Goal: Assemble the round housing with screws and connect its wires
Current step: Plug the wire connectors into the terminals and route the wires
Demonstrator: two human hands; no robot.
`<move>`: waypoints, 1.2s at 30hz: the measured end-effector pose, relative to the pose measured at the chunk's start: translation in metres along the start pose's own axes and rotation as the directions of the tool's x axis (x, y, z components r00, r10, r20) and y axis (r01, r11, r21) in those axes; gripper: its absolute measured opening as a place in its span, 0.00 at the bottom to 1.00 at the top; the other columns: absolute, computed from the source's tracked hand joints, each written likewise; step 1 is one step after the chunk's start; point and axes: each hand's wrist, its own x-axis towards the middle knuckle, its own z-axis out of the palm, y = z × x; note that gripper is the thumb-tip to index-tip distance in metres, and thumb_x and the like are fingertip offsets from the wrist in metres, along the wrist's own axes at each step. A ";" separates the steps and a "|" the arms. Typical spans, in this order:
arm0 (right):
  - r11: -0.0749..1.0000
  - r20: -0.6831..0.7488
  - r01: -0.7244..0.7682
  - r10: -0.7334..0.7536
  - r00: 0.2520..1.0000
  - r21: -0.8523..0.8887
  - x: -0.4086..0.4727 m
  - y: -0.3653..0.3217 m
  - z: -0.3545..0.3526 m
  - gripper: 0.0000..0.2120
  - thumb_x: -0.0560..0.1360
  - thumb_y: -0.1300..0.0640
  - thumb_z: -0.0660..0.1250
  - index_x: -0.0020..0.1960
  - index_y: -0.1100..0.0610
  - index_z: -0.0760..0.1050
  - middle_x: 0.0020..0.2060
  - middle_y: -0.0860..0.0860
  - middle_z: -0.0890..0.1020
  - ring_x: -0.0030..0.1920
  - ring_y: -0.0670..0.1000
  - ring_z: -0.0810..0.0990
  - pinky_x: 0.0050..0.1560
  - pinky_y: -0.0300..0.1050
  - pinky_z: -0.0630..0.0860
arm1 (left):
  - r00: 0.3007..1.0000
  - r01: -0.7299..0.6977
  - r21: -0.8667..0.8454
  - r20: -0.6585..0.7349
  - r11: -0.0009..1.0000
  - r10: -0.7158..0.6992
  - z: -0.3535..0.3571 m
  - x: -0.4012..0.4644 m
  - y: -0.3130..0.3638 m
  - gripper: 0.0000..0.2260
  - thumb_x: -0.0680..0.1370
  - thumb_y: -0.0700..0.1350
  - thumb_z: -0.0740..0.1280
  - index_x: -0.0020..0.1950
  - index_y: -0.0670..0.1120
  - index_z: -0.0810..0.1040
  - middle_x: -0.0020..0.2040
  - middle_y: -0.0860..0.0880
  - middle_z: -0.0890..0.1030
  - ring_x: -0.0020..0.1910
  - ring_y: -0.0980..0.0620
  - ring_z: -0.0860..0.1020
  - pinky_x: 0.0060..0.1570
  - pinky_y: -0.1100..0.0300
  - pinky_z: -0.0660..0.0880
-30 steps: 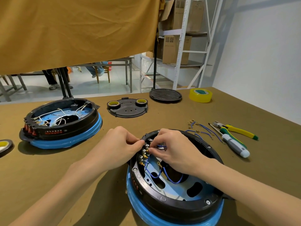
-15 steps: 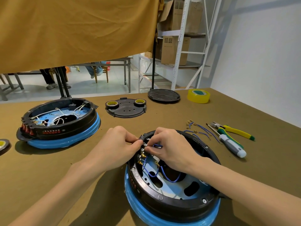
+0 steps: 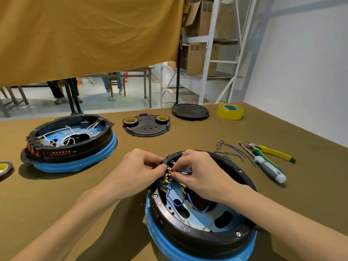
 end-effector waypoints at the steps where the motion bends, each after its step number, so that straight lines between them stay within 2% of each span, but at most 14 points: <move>1: 1.000 0.006 -0.001 0.001 1.000 -0.002 0.001 0.000 0.000 0.07 0.78 0.49 0.72 0.51 0.50 0.86 0.46 0.48 0.79 0.45 0.47 0.75 0.52 0.52 0.75 | 1.000 -0.023 -0.012 0.014 1.000 0.023 0.000 -0.001 -0.001 0.08 0.81 0.47 0.70 0.55 0.57 0.87 0.47 0.63 0.86 0.48 0.64 0.84 0.47 0.64 0.83; 7: 1.000 0.014 -0.003 0.003 1.000 -0.009 0.001 0.001 0.000 0.07 0.79 0.48 0.72 0.51 0.50 0.86 0.47 0.47 0.78 0.44 0.45 0.73 0.51 0.50 0.75 | 0.995 -0.084 -0.071 0.046 0.994 0.087 -0.002 -0.002 -0.002 0.10 0.82 0.44 0.69 0.53 0.58 0.88 0.51 0.64 0.85 0.50 0.62 0.84 0.47 0.67 0.81; 12: 1.000 0.036 -0.008 0.008 0.999 -0.010 0.003 0.001 0.000 0.07 0.79 0.49 0.71 0.52 0.50 0.86 0.47 0.47 0.76 0.43 0.45 0.71 0.48 0.50 0.73 | 0.995 -0.090 -0.004 0.031 0.996 0.090 -0.003 0.003 -0.005 0.09 0.81 0.45 0.70 0.52 0.59 0.87 0.51 0.67 0.84 0.54 0.66 0.81 0.50 0.72 0.78; 16: 1.000 0.034 -0.011 0.012 0.999 -0.022 0.003 0.002 0.001 0.08 0.79 0.48 0.71 0.52 0.50 0.86 0.46 0.47 0.76 0.43 0.44 0.71 0.48 0.50 0.73 | 0.993 -0.095 -0.100 0.066 0.990 0.102 -0.006 0.002 -0.005 0.17 0.81 0.44 0.71 0.44 0.68 0.86 0.50 0.68 0.84 0.52 0.67 0.82 0.46 0.74 0.77; 20: 0.999 -0.009 0.001 -0.001 1.000 0.039 0.000 0.005 0.000 0.07 0.76 0.48 0.74 0.50 0.50 0.85 0.43 0.45 0.81 0.40 0.43 0.76 0.44 0.40 0.74 | 0.990 -0.049 -0.209 0.117 0.977 0.075 -0.008 -0.001 -0.004 0.12 0.82 0.45 0.69 0.52 0.64 0.85 0.51 0.61 0.87 0.51 0.60 0.85 0.47 0.68 0.80; 23: 0.981 -0.090 -0.072 0.090 0.992 0.181 0.000 0.011 -0.001 0.06 0.74 0.51 0.76 0.48 0.52 0.83 0.37 0.46 0.84 0.37 0.44 0.80 0.38 0.35 0.75 | 0.992 -0.024 -0.204 0.114 0.979 0.048 -0.006 -0.001 -0.005 0.10 0.83 0.46 0.69 0.55 0.61 0.84 0.49 0.61 0.87 0.49 0.61 0.85 0.45 0.68 0.80; 25: 0.981 -0.106 -0.103 0.122 0.987 0.167 0.002 0.014 0.000 0.04 0.75 0.52 0.75 0.47 0.52 0.84 0.36 0.46 0.84 0.36 0.43 0.80 0.36 0.33 0.74 | 0.992 -0.016 -0.204 0.117 0.979 0.041 -0.002 -0.001 -0.004 0.11 0.83 0.46 0.67 0.56 0.62 0.84 0.48 0.62 0.87 0.48 0.61 0.85 0.44 0.69 0.80; 27: 0.991 -0.089 -0.086 0.096 0.991 0.105 0.004 0.014 0.001 0.05 0.76 0.53 0.74 0.46 0.52 0.87 0.35 0.46 0.84 0.37 0.44 0.79 0.36 0.35 0.73 | 0.991 -0.025 -0.200 0.125 0.979 0.051 0.002 -0.002 -0.002 0.13 0.84 0.46 0.66 0.55 0.65 0.83 0.49 0.63 0.87 0.49 0.62 0.85 0.44 0.67 0.81; 30: 0.985 -0.061 -0.092 0.101 0.993 0.145 0.008 0.013 0.001 0.07 0.78 0.55 0.72 0.46 0.54 0.89 0.35 0.47 0.86 0.36 0.47 0.80 0.35 0.38 0.73 | 0.989 -0.073 -0.143 0.115 0.987 0.089 0.003 -0.004 -0.001 0.17 0.84 0.47 0.64 0.53 0.72 0.82 0.52 0.65 0.85 0.52 0.63 0.84 0.47 0.65 0.82; 32: 0.981 -0.038 -0.106 0.113 0.993 0.161 0.010 0.014 0.000 0.06 0.78 0.56 0.73 0.46 0.55 0.89 0.34 0.47 0.86 0.33 0.44 0.80 0.32 0.36 0.73 | 0.988 -0.097 -0.141 0.109 0.985 0.112 0.002 -0.004 0.000 0.19 0.84 0.47 0.64 0.53 0.74 0.81 0.54 0.67 0.84 0.53 0.64 0.83 0.49 0.66 0.81; 34: 0.983 -0.034 -0.107 0.113 0.993 0.146 0.011 0.014 0.001 0.07 0.78 0.56 0.73 0.45 0.55 0.88 0.35 0.47 0.86 0.34 0.44 0.80 0.33 0.35 0.73 | 0.987 -0.104 -0.156 0.106 0.982 0.121 0.001 -0.003 -0.001 0.18 0.84 0.46 0.65 0.53 0.72 0.83 0.55 0.68 0.83 0.54 0.65 0.82 0.49 0.68 0.80; 36: 0.986 -0.034 -0.106 0.112 0.993 0.129 0.011 0.013 0.002 0.07 0.78 0.56 0.72 0.45 0.56 0.88 0.35 0.49 0.86 0.36 0.47 0.81 0.36 0.41 0.76 | 0.989 -0.096 -0.162 0.096 0.982 0.113 0.001 -0.002 -0.003 0.15 0.84 0.45 0.66 0.53 0.67 0.85 0.56 0.69 0.82 0.54 0.65 0.82 0.48 0.69 0.80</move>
